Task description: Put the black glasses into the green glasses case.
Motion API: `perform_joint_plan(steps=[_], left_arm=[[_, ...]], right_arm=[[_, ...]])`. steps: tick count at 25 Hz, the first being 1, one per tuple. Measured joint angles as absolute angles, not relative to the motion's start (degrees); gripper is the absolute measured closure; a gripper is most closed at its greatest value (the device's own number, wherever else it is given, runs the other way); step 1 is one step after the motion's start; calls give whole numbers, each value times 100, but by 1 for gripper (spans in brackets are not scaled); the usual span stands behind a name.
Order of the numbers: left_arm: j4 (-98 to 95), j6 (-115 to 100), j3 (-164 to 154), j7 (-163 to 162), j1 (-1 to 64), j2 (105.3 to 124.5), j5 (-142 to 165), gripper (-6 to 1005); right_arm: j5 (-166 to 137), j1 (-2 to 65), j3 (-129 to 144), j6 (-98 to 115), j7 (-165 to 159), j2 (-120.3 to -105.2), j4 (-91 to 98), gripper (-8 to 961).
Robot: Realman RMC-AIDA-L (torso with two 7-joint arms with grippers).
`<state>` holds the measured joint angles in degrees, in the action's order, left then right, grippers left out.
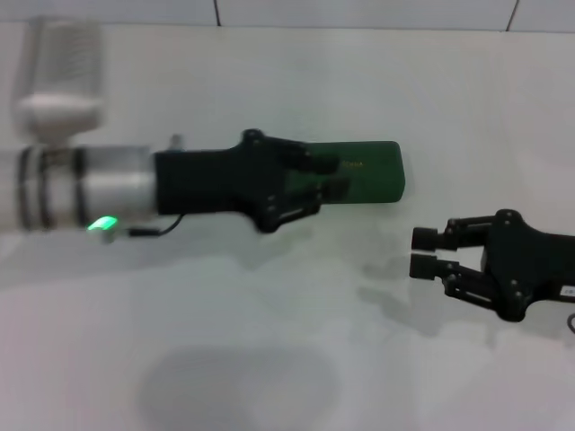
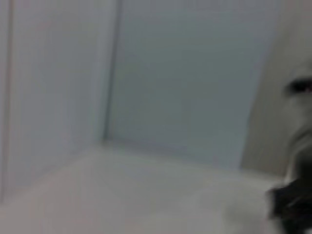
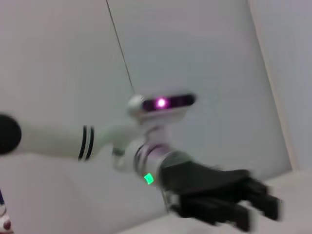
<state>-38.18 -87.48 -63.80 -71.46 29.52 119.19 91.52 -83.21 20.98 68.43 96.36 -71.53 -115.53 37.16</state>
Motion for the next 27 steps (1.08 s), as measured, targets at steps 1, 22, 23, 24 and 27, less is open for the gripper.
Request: perform_joint_plan(steps=[1,22,23,24,27], left_arm=[[-3912,-9018,-6380,-6999,2735,11904,8954,851],[-3665,-10876,-5990,-6249,1958,11461,8608,286],[-3638,-10879,-5956,-6238,1960,11461,8604,287],[-3630,-10890,-5945,-6232,1960,11460,8604,287],[-3617,-10912,-5939,-6229,1960,11460,8625,287]], right_arm=[[-8286,2093,6809,9677,-7141,-11558,3728,707],[-8077,2372,6848,10513,-6951,-11597,3877,116],[-8074,2373,6849,10537,-6946,-11597,3880,109],[-8066,2373,6849,10557,-6943,-11598,3885,103],[-8027,2373,6849,10586,-6939,-11600,3891,96]])
